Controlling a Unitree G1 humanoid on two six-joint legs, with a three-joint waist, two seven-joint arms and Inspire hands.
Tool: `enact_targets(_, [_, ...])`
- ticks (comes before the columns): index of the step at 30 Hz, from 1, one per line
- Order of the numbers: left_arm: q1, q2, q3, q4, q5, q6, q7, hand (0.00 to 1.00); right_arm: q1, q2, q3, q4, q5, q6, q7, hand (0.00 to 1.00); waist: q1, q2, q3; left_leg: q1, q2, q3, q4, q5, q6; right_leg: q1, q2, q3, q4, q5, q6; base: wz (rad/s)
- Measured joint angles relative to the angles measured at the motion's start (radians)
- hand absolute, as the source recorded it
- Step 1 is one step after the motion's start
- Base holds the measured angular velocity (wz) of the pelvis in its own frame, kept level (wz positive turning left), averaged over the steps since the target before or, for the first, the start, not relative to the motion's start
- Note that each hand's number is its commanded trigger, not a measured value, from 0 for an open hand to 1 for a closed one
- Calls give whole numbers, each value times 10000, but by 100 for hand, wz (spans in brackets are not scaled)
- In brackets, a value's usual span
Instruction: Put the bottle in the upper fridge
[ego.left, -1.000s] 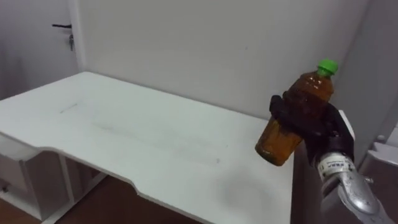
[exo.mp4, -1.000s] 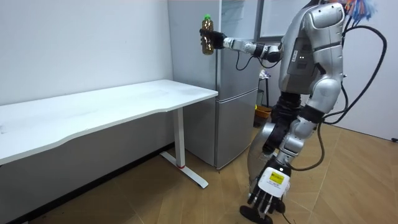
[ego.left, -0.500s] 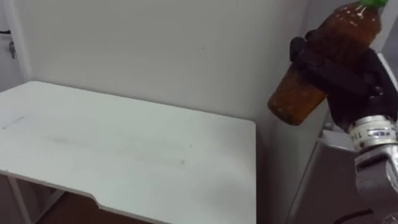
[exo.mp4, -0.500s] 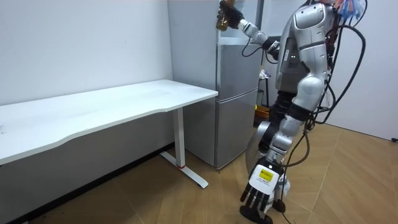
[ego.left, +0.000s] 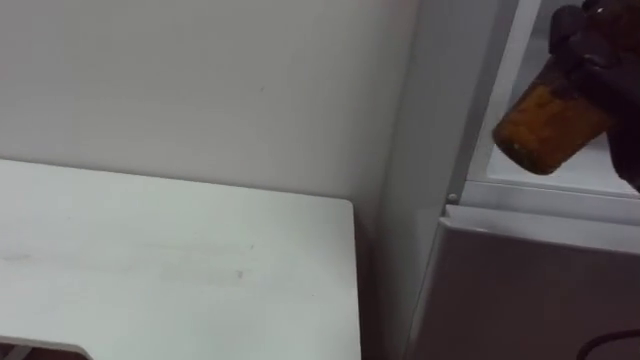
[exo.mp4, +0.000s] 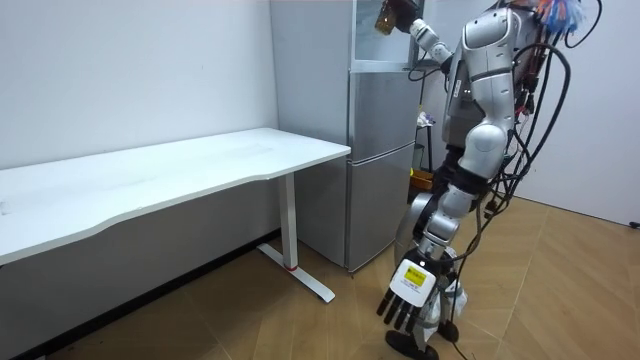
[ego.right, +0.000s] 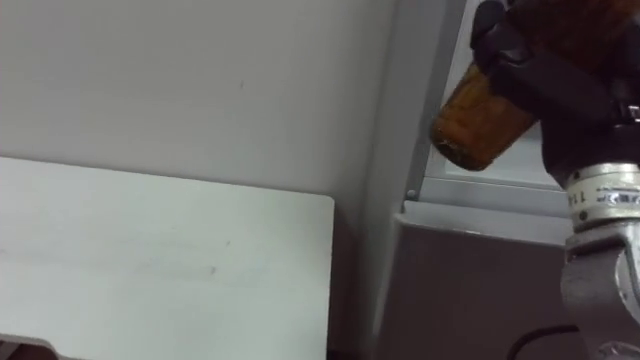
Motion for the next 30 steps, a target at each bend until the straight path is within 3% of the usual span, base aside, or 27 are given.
enact_targets(5, [-37, -2, -4, -15, 3, 3, 44, 0, 14, -328, -6, 17, -5, 1, -277, 100, -195, -23, 1, -9, 49, 59, -16, 15, -68, -51, 38, 1, -6, 24, -27, -5])
enact_targets(16, [-5, 7, 0, -152, 324, 4, 174, 0, 19, -350, -22, 719, -104, 2, -898, 100, -221, -103, 52, 11, 77, 133, -37, -12, -80, -65, 51, -19, -21, 28, -33, -1])
enact_targets(20, [-22, 8, 11, -81, 483, -14, 173, 0, -100, -636, -22, 1412, -51, 1, -1011, 100, -68, -115, 59, 48, 76, 152, -69, -20, -82, -39, 62, 9, -19, 28, -33, -1])
enact_targets(27, [3, 10, 24, 30, 482, 35, 171, 0, -690, -694, -29, 3575, -72, 0, -1935, 100, 204, -264, 55, -25, 76, 108, -69, -28, -92, -42, 81, -64, -157, 45, -51, 0])
enact_targets(30, [-6, 14, 38, 19, 485, 154, 161, 0, -778, -750, -29, 4286, -56, 21, -2410, 100, 352, -271, 47, -82, 70, 38, -69, -36, -95, -79, 48, -301, -154, 45, -51, 7])
